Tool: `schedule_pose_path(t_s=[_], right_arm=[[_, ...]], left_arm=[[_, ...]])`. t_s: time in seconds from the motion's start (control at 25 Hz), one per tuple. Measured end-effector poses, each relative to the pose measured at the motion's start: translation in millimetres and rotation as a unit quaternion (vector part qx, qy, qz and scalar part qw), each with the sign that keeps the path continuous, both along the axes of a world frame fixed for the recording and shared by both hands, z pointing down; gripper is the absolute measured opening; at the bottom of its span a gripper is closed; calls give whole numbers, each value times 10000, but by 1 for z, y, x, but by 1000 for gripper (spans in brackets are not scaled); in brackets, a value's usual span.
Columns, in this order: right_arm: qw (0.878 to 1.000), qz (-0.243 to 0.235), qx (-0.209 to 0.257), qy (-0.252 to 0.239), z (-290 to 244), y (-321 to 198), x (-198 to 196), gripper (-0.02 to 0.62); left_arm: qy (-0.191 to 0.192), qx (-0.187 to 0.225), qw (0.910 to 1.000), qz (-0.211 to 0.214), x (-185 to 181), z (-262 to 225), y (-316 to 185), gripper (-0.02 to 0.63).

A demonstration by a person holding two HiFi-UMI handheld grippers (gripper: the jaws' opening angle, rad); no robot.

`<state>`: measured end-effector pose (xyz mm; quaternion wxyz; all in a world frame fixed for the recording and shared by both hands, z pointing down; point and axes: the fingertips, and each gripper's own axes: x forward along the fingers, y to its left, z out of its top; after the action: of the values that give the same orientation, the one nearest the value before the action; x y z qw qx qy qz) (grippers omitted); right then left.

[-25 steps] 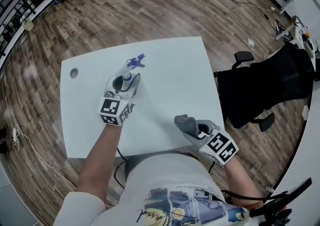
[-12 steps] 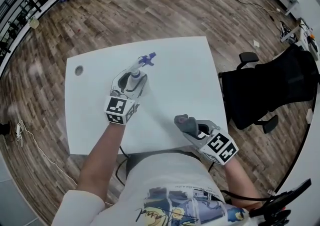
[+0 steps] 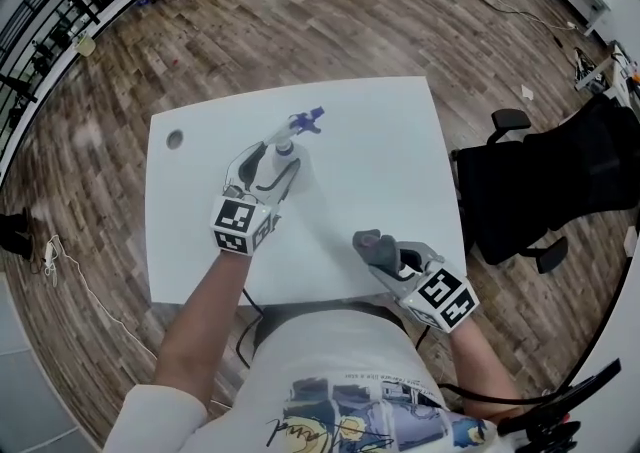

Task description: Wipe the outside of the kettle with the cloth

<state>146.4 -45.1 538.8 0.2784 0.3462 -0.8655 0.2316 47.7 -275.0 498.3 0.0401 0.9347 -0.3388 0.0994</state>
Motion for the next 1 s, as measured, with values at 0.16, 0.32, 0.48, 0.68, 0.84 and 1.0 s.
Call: schedule_pose_path(t_s=[0.16,0.32,0.48,0.68,0.84,1.0], right_arm=[[9998,13,82,-167,-1,-7,-7,129],[9992,43,230,-319,-7,-15,-12,129],[9984,73,489,-290,-11,-26,-17,129],[9978,73,552,-360,-15,-28,-34,129],[9970,98,723,-242,-28,-21,-60,129],[9954,196,933,-70,-41,-14,-95,129]], left_arm=[[-49,-66,9999,-86,-22,-7,13,287],[-21,-190,9998,-55,-43,-21,40,251],[-217,-505,9981,266,-56,-27,85,130],[-81,-876,9939,669,-67,-38,137,2],[146,-1146,9869,1122,-81,-45,174,2],[246,-1376,9790,1486,-106,-53,205,0]])
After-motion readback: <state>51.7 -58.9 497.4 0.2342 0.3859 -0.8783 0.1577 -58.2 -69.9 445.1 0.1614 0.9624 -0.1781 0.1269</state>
